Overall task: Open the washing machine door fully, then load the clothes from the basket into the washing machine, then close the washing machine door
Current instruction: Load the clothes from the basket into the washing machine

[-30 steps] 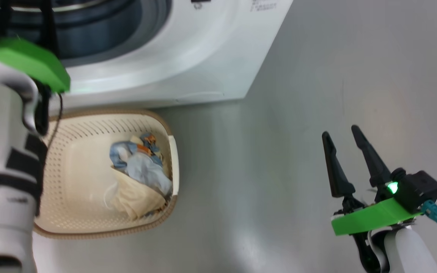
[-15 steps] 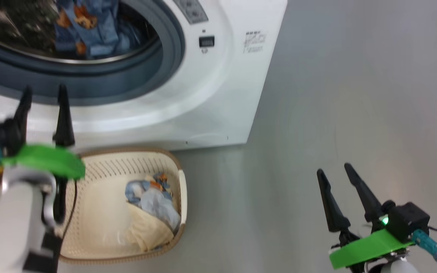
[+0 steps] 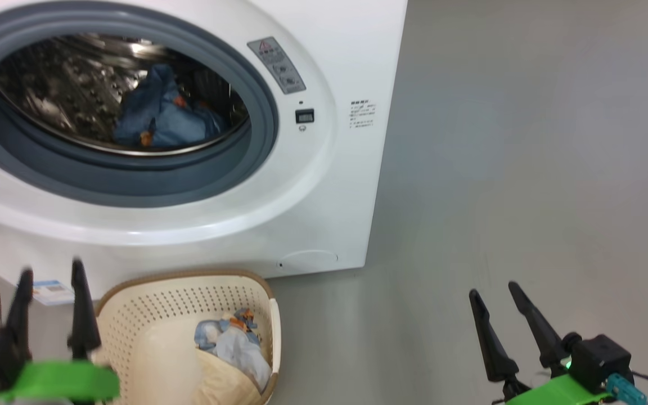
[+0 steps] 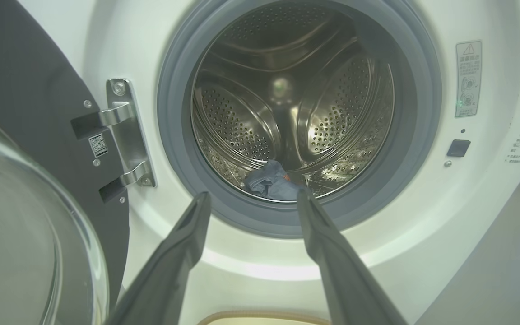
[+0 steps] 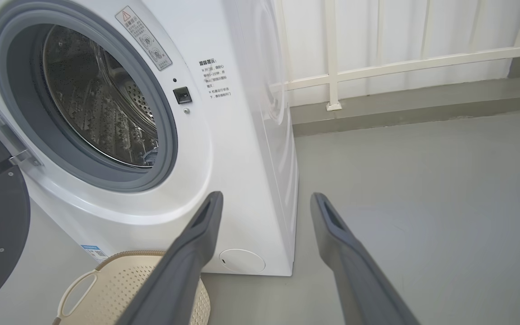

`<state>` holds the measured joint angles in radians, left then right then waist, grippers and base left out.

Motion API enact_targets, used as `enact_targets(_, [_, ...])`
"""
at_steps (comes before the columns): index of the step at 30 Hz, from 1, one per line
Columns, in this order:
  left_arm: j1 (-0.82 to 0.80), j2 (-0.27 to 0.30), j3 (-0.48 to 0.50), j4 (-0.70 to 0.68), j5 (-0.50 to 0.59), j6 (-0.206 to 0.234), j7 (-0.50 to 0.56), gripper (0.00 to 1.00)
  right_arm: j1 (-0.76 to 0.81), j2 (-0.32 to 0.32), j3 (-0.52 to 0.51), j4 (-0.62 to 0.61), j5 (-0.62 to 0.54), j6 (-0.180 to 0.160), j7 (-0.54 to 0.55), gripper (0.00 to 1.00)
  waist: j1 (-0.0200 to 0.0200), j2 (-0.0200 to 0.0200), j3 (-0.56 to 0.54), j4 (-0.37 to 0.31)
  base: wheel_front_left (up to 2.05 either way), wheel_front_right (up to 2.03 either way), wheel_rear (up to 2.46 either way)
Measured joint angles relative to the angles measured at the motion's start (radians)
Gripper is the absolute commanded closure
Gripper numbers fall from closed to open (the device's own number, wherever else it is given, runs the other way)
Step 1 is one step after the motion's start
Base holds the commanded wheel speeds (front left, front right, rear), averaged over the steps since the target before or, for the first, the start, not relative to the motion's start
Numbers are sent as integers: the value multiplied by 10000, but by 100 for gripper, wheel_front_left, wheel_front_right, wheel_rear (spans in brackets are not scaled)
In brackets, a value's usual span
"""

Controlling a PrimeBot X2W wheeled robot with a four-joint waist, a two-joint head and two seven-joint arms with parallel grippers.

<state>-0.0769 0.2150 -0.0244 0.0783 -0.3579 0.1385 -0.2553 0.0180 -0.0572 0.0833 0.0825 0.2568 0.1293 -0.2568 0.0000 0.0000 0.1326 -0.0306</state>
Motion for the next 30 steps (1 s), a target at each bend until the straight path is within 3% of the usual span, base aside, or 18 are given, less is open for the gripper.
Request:
enact_targets(11, [2115,-370,163,-1103,29,332,0,0,415,31,2,-56,-2,0,-2,0,0,0,-544,-48,0,0,0])
enact_targets(30, [3057,-1083,566,-1494,909,-4,0,0,665,67,-19,-81,-2,-2,0,0,0,0,-806,13,0,0,0])
